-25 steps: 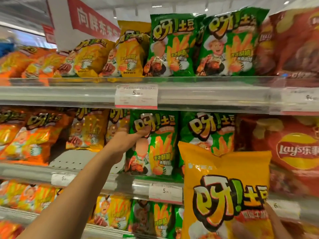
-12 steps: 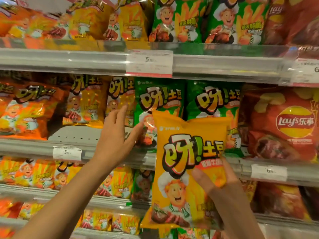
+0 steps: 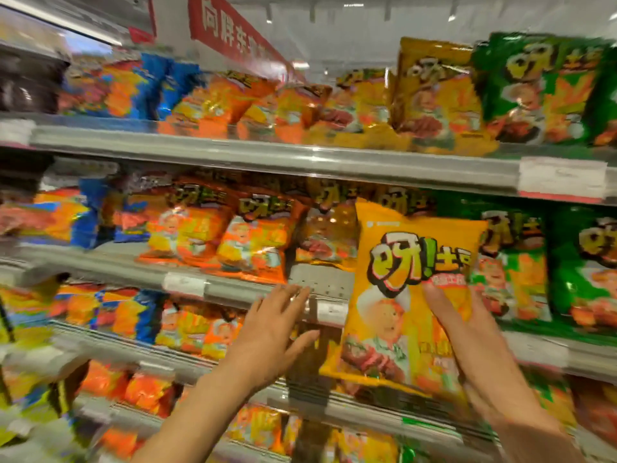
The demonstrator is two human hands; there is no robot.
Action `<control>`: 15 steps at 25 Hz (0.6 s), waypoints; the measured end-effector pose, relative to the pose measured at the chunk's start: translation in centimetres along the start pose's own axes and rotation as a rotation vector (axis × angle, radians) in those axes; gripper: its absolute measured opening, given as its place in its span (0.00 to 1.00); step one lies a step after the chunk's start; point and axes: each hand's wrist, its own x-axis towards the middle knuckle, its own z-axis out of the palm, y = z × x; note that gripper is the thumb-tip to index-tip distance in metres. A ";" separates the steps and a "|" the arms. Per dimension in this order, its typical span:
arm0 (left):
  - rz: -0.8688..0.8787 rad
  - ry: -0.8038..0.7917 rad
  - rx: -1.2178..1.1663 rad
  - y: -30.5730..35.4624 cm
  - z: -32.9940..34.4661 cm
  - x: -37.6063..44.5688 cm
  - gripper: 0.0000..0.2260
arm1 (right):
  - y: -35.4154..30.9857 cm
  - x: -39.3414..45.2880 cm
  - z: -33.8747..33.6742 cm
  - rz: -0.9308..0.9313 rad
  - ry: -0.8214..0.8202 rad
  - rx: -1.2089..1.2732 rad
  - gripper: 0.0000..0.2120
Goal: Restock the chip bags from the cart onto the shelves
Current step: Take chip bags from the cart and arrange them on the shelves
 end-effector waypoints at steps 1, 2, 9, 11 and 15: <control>0.000 0.011 0.003 -1.6 -0.6 -0.7 0.32 | -0.5 1.6 2.0 -0.017 -0.024 0.053 0.41; 0.000 0.021 0.009 -2.9 -1.1 -1.2 0.32 | -1.2 3.5 3.8 -0.009 -0.030 0.091 0.35; -0.063 -0.075 -0.005 -6.9 -2.8 -0.3 0.36 | -2.5 13.5 13.0 -0.101 0.056 0.034 0.18; -0.044 -0.095 -0.035 -6.8 -2.5 0.2 0.36 | -0.8 14.2 13.5 -0.061 0.041 -0.038 0.22; -0.021 -0.108 -0.031 -6.9 -1.4 1.2 0.36 | -0.2 15.0 13.2 0.035 -0.004 -0.008 0.20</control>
